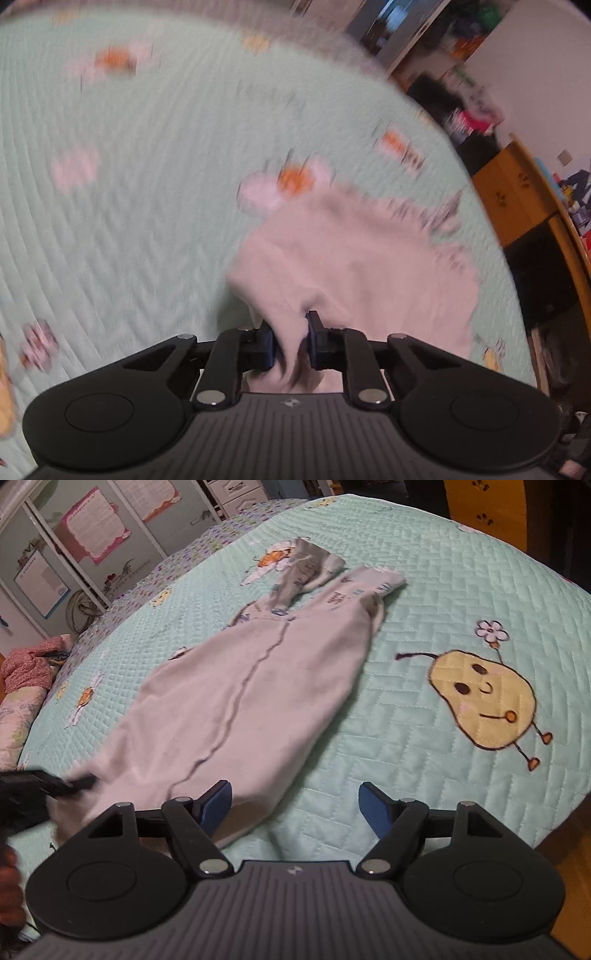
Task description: Fold clothes
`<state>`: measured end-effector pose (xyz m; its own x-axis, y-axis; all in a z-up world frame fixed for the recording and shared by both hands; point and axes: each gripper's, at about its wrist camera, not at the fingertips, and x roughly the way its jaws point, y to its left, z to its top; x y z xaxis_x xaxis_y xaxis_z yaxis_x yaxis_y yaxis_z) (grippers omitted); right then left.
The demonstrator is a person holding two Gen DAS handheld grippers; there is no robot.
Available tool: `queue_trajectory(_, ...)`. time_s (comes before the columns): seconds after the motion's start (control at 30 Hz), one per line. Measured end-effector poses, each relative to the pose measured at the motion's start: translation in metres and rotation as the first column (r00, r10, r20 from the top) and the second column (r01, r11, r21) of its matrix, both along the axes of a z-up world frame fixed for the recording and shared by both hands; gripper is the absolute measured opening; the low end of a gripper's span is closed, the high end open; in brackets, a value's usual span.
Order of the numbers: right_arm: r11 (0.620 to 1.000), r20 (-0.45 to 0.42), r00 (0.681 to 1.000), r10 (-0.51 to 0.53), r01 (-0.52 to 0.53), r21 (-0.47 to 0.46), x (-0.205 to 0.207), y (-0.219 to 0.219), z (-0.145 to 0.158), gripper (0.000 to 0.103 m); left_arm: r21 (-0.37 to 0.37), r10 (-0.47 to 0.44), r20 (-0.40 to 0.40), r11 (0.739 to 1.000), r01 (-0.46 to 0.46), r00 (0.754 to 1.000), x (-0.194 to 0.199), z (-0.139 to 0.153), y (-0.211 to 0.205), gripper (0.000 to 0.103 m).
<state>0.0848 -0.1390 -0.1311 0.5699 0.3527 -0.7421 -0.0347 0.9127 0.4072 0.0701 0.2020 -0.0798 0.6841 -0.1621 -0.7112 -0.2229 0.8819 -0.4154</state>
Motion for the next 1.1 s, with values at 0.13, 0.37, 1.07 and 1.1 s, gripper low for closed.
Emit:
queue_trajectory(0.13,1.0,0.025,1.0,0.017,-0.017,0.0,-0.005,0.0,0.003,0.064,0.023,0.078,0.107,0.996,-0.081,0.991,-0.02,0.043,0.027,0.009)
queue_trajectory(0.37,0.993,0.078,0.99,0.121,-0.12,-0.011,-0.01,0.035,0.017,0.056,0.093,0.266,0.141,0.955,-0.28,0.954,-0.065,0.061,0.086,0.008)
queue_trajectory(1.07,0.903,0.115,0.937,0.33,-0.278,-0.328,0.083,0.181,-0.003,0.059,0.154,0.39,-0.031,0.912,-0.381,0.92,-0.161,-0.001,0.195,0.037)
queue_trajectory(1.1,0.907,0.109,0.936,0.334,-0.288,-0.306,0.084,0.182,-0.007,0.05,0.149,0.384,-0.026,0.914,-0.376,0.923,-0.164,0.0,0.196,0.04)
